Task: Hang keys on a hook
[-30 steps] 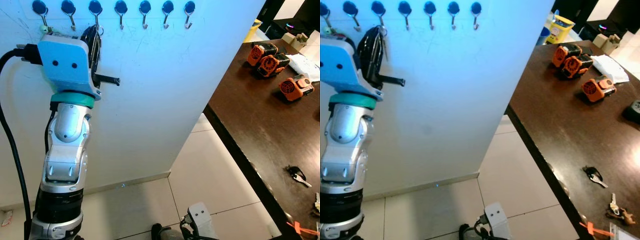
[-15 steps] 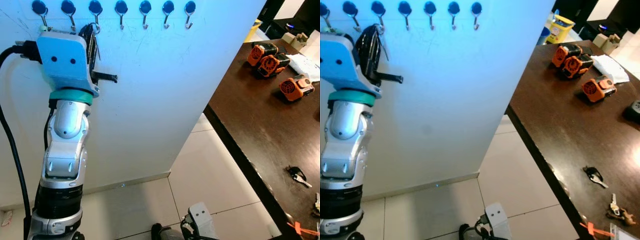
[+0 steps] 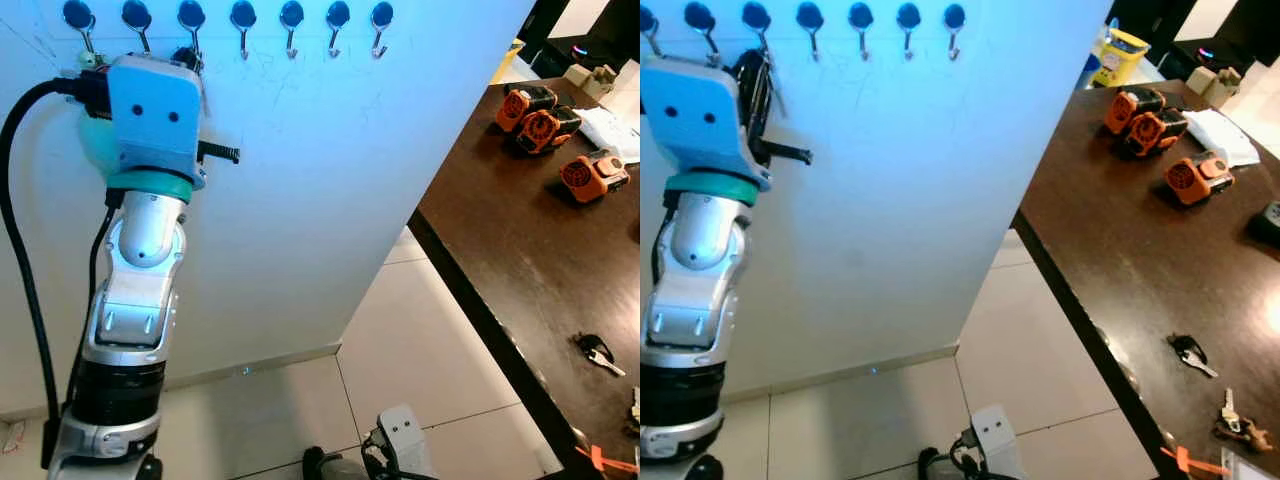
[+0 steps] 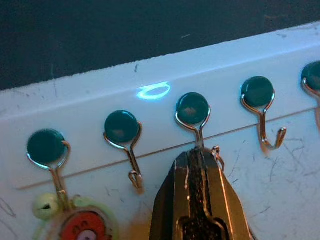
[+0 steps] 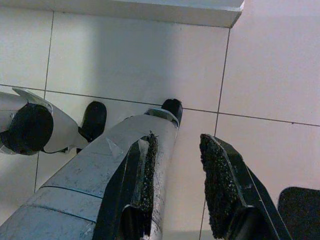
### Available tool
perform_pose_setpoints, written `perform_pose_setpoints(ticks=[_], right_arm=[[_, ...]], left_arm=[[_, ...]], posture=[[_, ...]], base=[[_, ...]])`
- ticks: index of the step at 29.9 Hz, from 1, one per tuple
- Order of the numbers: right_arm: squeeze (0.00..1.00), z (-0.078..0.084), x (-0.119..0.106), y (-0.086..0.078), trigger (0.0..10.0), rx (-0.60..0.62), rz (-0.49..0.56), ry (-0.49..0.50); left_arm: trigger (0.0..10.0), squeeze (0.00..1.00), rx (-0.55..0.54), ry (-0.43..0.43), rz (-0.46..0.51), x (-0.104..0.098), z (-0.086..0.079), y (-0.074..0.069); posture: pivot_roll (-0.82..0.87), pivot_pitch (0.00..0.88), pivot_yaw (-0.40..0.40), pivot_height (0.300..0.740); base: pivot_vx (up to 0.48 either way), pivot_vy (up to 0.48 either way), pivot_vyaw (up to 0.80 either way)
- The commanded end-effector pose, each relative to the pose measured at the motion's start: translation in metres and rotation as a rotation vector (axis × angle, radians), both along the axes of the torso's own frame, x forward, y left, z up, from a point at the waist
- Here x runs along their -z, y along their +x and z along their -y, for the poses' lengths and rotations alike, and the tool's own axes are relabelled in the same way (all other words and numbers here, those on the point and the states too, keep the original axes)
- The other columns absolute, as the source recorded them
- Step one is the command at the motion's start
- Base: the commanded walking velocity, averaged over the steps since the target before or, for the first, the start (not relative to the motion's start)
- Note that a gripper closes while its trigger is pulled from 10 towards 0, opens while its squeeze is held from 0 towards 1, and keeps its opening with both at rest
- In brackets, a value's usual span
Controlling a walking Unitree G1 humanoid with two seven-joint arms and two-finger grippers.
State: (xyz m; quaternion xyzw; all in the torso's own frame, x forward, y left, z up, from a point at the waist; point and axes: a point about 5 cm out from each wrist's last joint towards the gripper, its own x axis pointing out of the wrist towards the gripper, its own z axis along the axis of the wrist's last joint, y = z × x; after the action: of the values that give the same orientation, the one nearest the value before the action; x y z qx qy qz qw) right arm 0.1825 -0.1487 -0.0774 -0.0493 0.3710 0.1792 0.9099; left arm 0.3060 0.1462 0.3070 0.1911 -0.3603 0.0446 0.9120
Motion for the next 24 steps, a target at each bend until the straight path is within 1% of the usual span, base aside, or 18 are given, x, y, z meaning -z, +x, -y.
perform_pose_setpoints(ticks=[1,4,5,9,11,12,13,15,19,22,24], right_arm=[[0.0,0.003,0.009,-0.017,10.0,0.017,-0.068,-0.008],[0.0,0.003,0.009,-0.017,10.0,0.018,-0.07,-0.009],[0.0,0.003,0.009,-0.018,10.0,0.017,-0.072,-0.009],[0.0,0.003,0.009,-0.017,10.0,0.014,-0.073,-0.011],[0.0,0.003,0.01,-0.018,10.0,0.011,-0.074,-0.013],[0.0,0.003,0.01,-0.018,10.0,0.011,-0.074,-0.013],[0.0,0.003,0.01,-0.017,10.0,0.01,-0.075,-0.014],[0.0,0.003,0.009,-0.017,10.0,0.008,-0.074,-0.015],[0.0,0.003,0.009,-0.017,10.0,0.004,-0.073,-0.018],[0.0,0.003,0.009,-0.017,10.0,0.004,-0.073,-0.018],[0.0,0.003,0.01,-0.017,10.0,0.008,-0.074,-0.018]], left_arm=[[10.0,0.0,0.018,0.061,0.059,-0.004,0.009,-0.008],[10.0,0.0,-0.021,0.086,0.082,-0.004,0.007,-0.012],[10.0,0.0,-0.045,0.061,0.079,-0.003,0.003,-0.012],[10.0,0.0,-0.069,0.056,0.085,-0.003,0.0,-0.013],[10.0,0.0,-0.068,0.109,0.097,-0.001,0.002,-0.015],[10.0,0.0,-0.068,0.109,0.097,-0.001,0.002,-0.015],[10.0,0.0,-0.088,0.182,0.114,0.0,0.008,-0.015],[10.0,0.0,-0.123,0.223,0.117,0.001,0.01,-0.012],[10.0,0.0,-0.143,0.222,0.111,0.001,0.01,-0.008],[10.0,0.0,-0.145,0.221,0.111,0.001,0.01,-0.007],[10.0,0.0,-0.149,0.213,0.111,-0.001,0.01,-0.003]], posture=[[-0.12,0.096,-0.013,0.74],[-0.12,0.097,-0.011,0.74],[-0.12,0.097,-0.011,0.74],[-0.11,0.098,-0.014,0.74],[-0.11,0.098,-0.014,0.74],[-0.11,0.098,-0.014,0.74],[-0.1,0.099,-0.017,0.74],[-0.1,0.098,-0.017,0.74],[-0.1,0.098,-0.017,0.74],[-0.1,0.098,-0.017,0.74],[-0.11,0.093,-0.014,0.74]], base=[[0.0,0.0,0.0],[0.0,0.0,0.0],[0.0,0.0,0.0],[0.0,0.0,0.0],[0.0,0.0,0.0],[0.0,0.0,0.0],[0.0,0.0,0.0],[0.0,0.0,0.0],[0.0,0.0,0.0],[0.0,0.0,0.0],[0.0,0.0,0.0]])
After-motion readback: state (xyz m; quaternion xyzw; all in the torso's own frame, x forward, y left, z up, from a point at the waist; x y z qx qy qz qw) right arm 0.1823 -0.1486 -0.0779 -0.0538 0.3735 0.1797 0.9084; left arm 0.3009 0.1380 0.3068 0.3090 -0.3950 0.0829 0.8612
